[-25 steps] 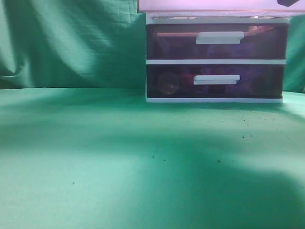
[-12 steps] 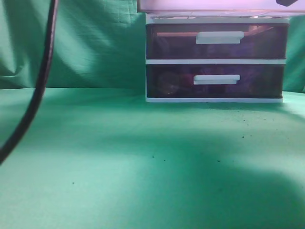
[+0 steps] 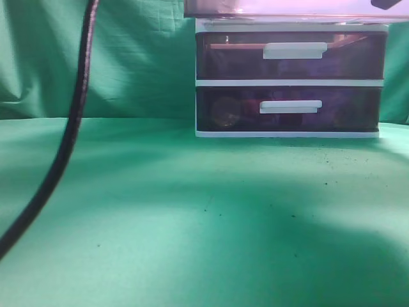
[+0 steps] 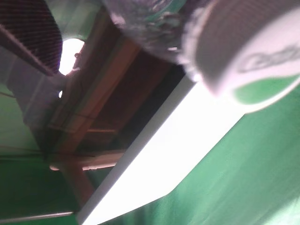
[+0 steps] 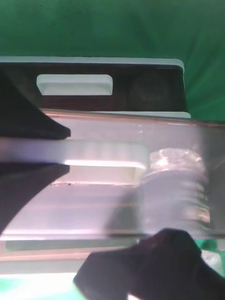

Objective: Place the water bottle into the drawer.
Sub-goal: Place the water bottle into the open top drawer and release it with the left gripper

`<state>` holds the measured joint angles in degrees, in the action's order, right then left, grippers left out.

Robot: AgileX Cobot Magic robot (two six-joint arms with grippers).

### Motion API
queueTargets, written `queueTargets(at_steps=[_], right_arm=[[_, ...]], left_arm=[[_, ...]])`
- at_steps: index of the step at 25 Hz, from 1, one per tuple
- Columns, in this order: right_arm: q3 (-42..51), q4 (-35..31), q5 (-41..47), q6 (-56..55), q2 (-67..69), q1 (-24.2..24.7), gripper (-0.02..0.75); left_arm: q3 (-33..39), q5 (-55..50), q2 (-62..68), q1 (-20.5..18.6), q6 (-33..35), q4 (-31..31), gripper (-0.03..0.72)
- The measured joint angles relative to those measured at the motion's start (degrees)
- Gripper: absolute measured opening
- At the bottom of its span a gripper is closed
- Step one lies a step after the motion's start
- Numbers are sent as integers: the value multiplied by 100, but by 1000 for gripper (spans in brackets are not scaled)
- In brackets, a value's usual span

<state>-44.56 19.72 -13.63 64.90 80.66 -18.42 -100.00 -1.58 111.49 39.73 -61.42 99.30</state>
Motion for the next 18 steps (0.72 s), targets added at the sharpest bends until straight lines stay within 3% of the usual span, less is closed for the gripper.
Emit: queueTargets(at_steps=[2,3,4,11,18], right_arm=[[0,0,0,-40,0,0,101],[0,0,0,-54,0,0,101],[0,5,0,-63,0,0,101],[0,19,0,-140,0,0,101],[0,41,0,-220,0,0,101]], left_arm=[[-93,238,0,0,0,0,639],[-159,426,0,0,0,0,576],[-258,584,0,23,-11,0,559],[-915,1212,0,292,-520,-48,550],[-1470,1396,719,295,-832,-584,550]])
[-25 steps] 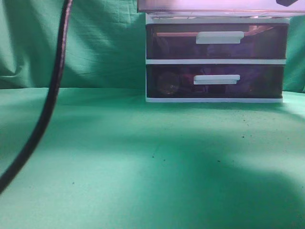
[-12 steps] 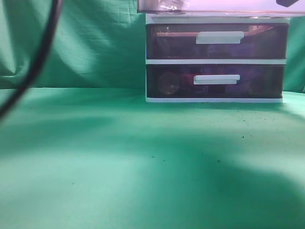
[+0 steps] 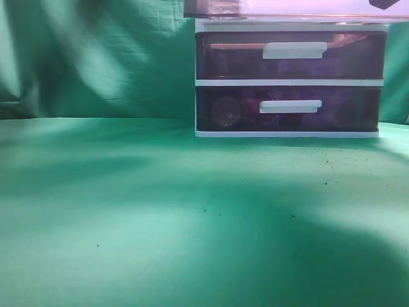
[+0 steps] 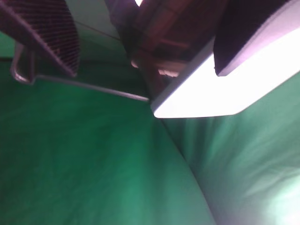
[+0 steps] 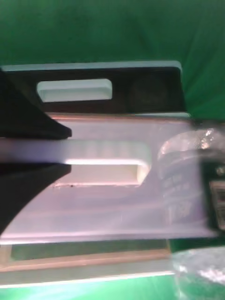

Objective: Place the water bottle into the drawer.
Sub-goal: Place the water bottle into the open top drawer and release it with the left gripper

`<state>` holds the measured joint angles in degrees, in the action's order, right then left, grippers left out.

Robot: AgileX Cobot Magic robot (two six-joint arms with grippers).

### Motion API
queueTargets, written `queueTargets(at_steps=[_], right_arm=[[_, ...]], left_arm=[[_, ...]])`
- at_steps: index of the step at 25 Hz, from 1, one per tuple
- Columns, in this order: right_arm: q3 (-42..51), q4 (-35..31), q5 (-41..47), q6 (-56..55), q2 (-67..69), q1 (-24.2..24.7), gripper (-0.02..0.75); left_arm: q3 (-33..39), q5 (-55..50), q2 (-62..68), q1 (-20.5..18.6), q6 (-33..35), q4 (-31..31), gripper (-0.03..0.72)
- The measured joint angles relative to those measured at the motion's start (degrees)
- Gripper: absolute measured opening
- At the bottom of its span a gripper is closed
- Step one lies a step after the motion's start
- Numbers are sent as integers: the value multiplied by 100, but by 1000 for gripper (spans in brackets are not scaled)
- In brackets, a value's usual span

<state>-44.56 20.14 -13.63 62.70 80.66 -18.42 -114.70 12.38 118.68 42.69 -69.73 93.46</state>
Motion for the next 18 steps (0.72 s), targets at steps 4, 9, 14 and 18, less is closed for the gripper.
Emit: queueTargets(at_steps=[4,9,14,18], right_arm=[[12,-83,26,-37,0,0,101],[12,-83,25,-72,0,0,101],[12,-83,25,-161,0,0,101],[12,-72,25,-171,0,0,101]], left_arm=[[-169,23,145,-53,-60,16,550],[-255,135,-500,-53,-448,440,550],[-68,118,-1401,-105,-1326,883,550],[973,-100,-2016,-434,-1507,896,550]])
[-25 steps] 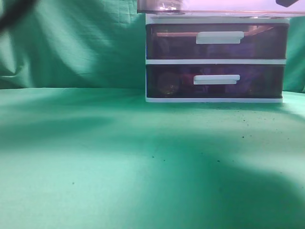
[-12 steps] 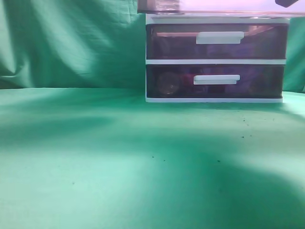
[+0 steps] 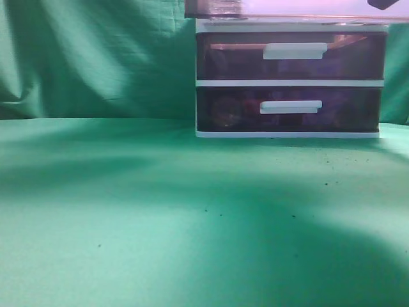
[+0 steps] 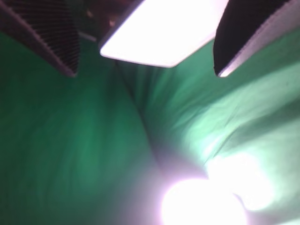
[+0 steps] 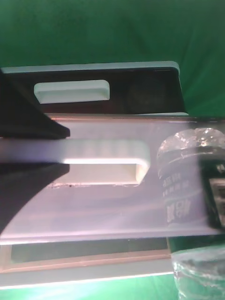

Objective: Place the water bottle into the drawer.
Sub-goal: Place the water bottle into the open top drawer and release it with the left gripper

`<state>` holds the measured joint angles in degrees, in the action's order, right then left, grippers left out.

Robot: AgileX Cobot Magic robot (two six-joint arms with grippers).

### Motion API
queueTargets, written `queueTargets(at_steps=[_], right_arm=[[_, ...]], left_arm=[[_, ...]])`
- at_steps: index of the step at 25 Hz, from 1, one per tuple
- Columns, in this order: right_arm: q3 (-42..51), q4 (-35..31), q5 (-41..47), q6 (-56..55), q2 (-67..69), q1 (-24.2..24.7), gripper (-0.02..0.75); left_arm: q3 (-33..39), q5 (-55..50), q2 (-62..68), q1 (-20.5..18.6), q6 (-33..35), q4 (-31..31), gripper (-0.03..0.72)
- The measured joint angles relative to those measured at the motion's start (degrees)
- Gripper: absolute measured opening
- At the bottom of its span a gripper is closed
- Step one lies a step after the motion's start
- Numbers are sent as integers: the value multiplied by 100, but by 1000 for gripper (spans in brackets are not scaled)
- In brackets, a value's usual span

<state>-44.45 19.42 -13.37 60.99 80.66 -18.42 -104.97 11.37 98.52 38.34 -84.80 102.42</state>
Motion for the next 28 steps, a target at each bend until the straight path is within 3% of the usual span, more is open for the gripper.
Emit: queueTargets(at_steps=[4,10,15,25,28], right_arm=[[0,0,0,-11,0,0,101],[0,10,0,-11,0,0,101],[0,20,0,-82,0,0,101],[0,76,32,-273,11,0,101],[0,76,13,-273,45,0,101]], left_arm=[[1109,-104,-230,-325,-359,0,550],[1228,-197,185,-485,-546,9,550],[635,277,1000,-513,-727,-60,550],[-1682,777,2585,-92,-1267,-150,550],[-1884,943,2730,-58,-1355,14,550]])
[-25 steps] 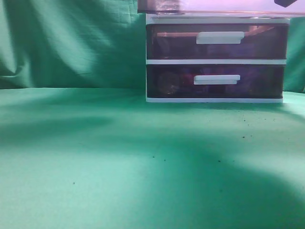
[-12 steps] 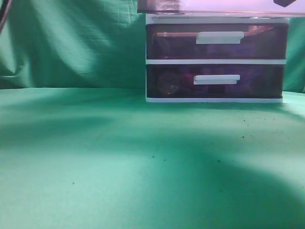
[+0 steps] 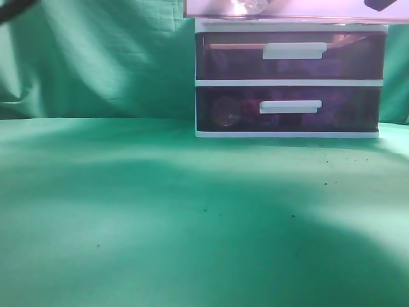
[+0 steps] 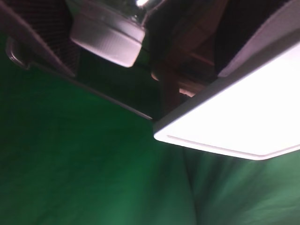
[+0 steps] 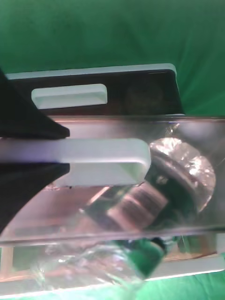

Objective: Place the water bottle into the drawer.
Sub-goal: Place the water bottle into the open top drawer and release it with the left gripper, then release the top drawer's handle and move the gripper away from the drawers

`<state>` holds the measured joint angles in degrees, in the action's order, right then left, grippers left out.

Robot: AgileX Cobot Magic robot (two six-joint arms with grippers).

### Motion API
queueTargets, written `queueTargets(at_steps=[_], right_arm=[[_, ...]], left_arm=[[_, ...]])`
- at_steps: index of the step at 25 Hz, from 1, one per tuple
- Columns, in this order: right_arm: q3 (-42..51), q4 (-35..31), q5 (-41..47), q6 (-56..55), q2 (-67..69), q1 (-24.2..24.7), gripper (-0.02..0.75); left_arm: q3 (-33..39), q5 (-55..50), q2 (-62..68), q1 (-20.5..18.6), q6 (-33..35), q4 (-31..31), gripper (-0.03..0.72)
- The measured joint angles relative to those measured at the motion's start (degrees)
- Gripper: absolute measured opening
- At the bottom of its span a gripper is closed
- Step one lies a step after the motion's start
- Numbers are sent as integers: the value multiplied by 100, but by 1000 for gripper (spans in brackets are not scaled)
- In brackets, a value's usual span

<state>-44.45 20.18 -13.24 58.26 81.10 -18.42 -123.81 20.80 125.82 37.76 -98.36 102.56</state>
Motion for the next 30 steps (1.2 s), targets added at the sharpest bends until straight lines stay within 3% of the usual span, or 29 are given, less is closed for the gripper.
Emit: queueTargets(at_steps=[9,12,14,15,18,23,30], right_arm=[[0,0,-72,-4,13,0,101],[0,0,-125,-4,13,0,101],[0,0,-152,-4,13,0,101],[0,0,-165,-4,17,0,101],[8,1,-272,-4,40,0,101],[-61,-103,-349,-75,82,0,101],[-525,-215,4,-200,176,-26,101]], left_arm=[[-58,816,-792,-647,-287,101,550],[-58,1638,-990,-952,-442,101,386],[-58,2591,-1067,-1240,-674,101,158],[-58,2993,-1090,-1428,-845,101,92],[-58,4167,-1119,-2005,-1759,101,0],[128,4937,-1228,-2749,-2086,101,0],[1632,5005,-2066,-2809,-2134,101,0]])
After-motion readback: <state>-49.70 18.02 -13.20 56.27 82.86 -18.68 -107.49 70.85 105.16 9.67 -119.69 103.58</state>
